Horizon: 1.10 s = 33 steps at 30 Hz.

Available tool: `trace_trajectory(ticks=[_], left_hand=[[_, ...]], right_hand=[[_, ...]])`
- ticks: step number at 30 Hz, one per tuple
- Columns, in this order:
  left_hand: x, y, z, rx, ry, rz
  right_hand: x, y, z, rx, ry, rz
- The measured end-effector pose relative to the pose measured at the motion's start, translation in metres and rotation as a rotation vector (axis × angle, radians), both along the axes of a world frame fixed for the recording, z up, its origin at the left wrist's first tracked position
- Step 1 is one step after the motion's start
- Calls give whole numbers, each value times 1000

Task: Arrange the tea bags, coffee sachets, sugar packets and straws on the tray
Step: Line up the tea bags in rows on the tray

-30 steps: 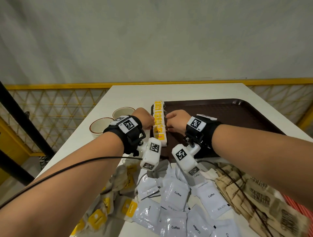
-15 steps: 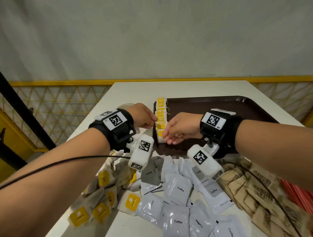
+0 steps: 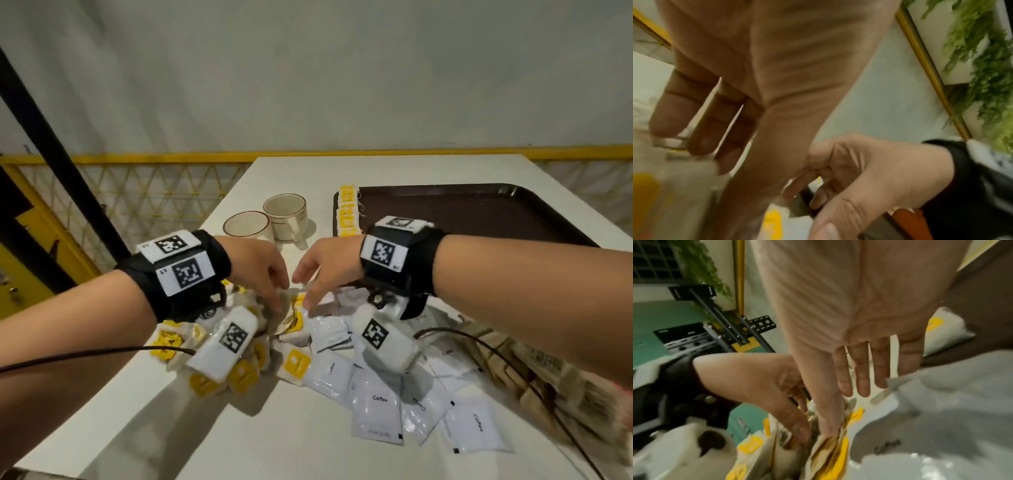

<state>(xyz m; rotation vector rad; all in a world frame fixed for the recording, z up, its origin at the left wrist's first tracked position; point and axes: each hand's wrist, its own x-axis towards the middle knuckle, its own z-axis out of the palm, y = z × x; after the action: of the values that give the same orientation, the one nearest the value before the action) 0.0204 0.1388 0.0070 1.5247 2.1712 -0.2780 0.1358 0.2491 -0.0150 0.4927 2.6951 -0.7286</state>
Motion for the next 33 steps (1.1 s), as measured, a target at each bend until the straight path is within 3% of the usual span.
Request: trace_trajectory(ticks=[4,10,17,21,24,26,29,33], left_hand=[[-3,3,-19,-17,66,7],[-14,7,-13,109,-46,64],[-28,9,2,302,-292,278],[-26,8,9,478,-447,365],[-18,7,17,715,-695,470],[-6,10,21,824,-914,536],[22,24,16,883,-1244,586],[62,50,-4,883,-1449,616]], right_hand=[[-15,-17,-15,53,-56,39],[-22,-21,-20,43,18,3],[-24,-21,-13,137,65,25],[-13,-8,2,70,281,-122],[6,11,15,-159,514,-383],[18,26,18,-413,596,-560],[39,40,15,-935,710,-727],[75,40,-2,-1442,937,-861]])
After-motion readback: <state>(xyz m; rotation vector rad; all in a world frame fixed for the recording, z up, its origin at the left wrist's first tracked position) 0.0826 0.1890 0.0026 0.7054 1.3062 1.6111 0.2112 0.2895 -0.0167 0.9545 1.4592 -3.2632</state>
